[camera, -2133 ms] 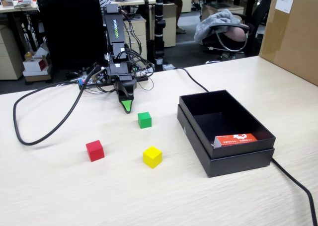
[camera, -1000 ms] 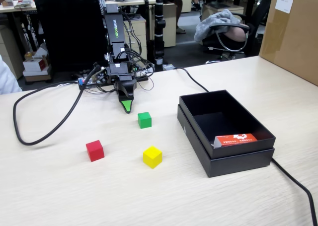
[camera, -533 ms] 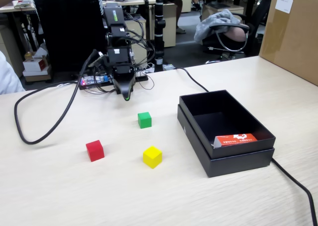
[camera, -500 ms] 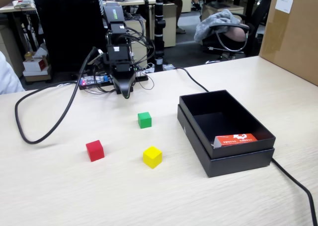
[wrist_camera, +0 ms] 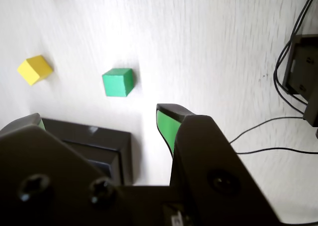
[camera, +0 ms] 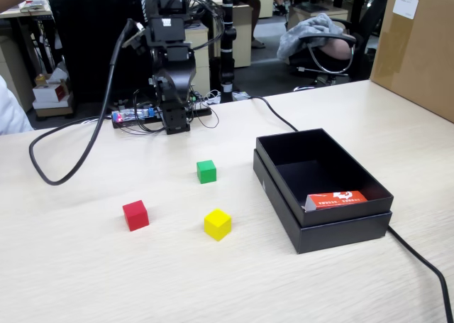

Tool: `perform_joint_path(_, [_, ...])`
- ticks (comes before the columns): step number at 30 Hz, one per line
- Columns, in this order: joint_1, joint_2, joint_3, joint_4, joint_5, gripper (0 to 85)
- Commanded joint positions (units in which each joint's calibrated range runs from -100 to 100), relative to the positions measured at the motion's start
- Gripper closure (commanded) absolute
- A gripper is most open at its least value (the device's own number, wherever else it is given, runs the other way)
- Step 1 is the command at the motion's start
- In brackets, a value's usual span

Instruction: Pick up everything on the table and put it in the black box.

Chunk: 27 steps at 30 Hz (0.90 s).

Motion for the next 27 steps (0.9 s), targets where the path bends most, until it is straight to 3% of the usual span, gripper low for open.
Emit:
perform_joint_path(1, [0.2,0.1,4.7,-1.2,-1.1,40.6])
perform_joint_path(14, [0.8,5.7,3.5,-1.2,-1.7,38.7])
perform_joint_path(27, [1.7,38.9,5.7,4.4,0.0,36.2])
